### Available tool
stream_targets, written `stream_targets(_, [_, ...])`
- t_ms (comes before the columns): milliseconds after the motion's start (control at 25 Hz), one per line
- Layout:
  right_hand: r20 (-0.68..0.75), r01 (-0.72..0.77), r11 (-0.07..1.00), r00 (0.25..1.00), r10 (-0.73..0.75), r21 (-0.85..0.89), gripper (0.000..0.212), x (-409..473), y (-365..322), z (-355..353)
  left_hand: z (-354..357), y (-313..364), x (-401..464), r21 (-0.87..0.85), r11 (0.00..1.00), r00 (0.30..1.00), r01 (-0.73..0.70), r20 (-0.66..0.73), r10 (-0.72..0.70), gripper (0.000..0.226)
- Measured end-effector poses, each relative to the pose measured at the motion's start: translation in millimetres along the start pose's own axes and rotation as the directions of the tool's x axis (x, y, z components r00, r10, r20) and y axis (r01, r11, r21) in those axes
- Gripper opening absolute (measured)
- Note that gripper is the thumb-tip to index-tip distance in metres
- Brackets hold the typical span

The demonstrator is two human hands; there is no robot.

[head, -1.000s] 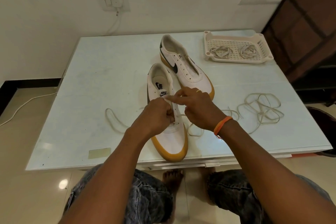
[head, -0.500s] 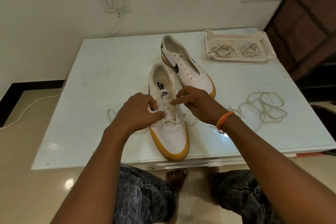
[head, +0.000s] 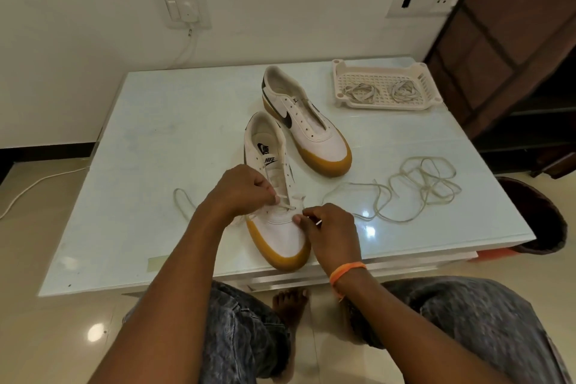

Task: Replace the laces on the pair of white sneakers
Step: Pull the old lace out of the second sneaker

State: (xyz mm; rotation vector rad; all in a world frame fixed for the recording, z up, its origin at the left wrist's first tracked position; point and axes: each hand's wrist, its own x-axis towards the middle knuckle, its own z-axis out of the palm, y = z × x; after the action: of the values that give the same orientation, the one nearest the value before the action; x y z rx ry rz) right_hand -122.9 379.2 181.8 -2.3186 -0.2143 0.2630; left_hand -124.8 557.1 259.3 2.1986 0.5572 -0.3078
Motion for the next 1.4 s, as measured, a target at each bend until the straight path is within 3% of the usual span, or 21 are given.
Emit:
stream_targets(80, [-0.035,0.002,1.000,0.999,-0.001,0.014,0.033,-2,2,4,-18,-12,-2,-0.119,0.980,0.977,0.158,-0.124,-0.173,0.016])
stream_targets(120, [-0.053,-0.003,1.000,0.999,0.004,0.025,0.033,-3,2,5,-25,-21,-2,-0.079,0.977,0.958,0.198,-0.197,-0.210,0.019])
stream_targets(200, [-0.080,-0.007,1.000,0.997,0.008,0.023,0.032,-5,1,6,-30,-30,-4,0.090,0.978,0.940,0.188,-0.306,-0.153,0.022])
stream_targets(280, [-0.096,0.000,1.000,0.995,0.002,0.020,0.033,-8,1,8,-20,-24,-12,0.155,0.987,0.940,0.035,-0.342,0.020,0.027])
stream_targets(400, [-0.112,-0.008,0.998,0.994,0.016,0.067,0.034,-9,3,9,11,-9,-11,0.298,0.930,0.926,-0.214,-0.242,0.290,0.023])
stream_targets(520, [-0.111,-0.015,0.996,0.993,0.025,0.088,0.033,-8,3,10,36,-4,1,0.375,0.904,0.959,-0.203,-0.109,0.261,0.016])
stream_targets(640, [-0.112,-0.019,0.994,0.993,0.031,0.104,0.031,-5,3,8,38,-5,11,0.328,0.926,0.969,-0.187,-0.090,0.228,0.005])
stream_targets(720, [-0.112,-0.014,0.994,0.993,0.026,0.109,0.030,-5,4,9,32,-7,10,0.304,0.934,0.973,-0.187,-0.076,0.219,0.012])
stream_targets(840, [-0.118,-0.017,0.995,0.993,0.028,0.099,0.030,-7,5,9,4,-13,4,0.221,0.973,0.940,-0.069,-0.313,0.137,0.018])
stream_targets(920, [-0.121,-0.015,0.994,0.992,0.029,0.113,0.029,-7,4,9,-16,-26,-1,0.153,0.986,0.861,0.069,-0.508,0.019,0.026])
stream_targets(960, [-0.120,-0.017,0.992,0.992,0.032,0.128,0.027,-6,4,9,-22,-31,-2,0.153,0.981,0.840,0.118,-0.542,-0.016,0.028])
stream_targets(1080, [-0.123,-0.026,0.987,0.991,0.046,0.158,0.024,-6,3,9,-13,-30,-3,0.250,0.964,0.886,0.091,-0.462,0.036,0.008])
stream_targets(1160, [-0.120,-0.022,0.986,0.992,0.042,0.163,0.023,-5,4,9,7,-19,0,0.287,0.956,0.921,-0.065,-0.352,0.169,0.025])
stream_targets(1240, [-0.117,-0.021,0.987,0.992,0.040,0.159,0.024,-4,4,10,24,-7,4,0.369,0.913,0.938,-0.175,-0.220,0.268,0.022])
stream_targets(1400, [-0.111,-0.032,0.988,0.993,0.049,0.152,0.026,-2,5,10,40,-8,13,0.401,0.898,0.962,-0.182,-0.119,0.248,0.009])
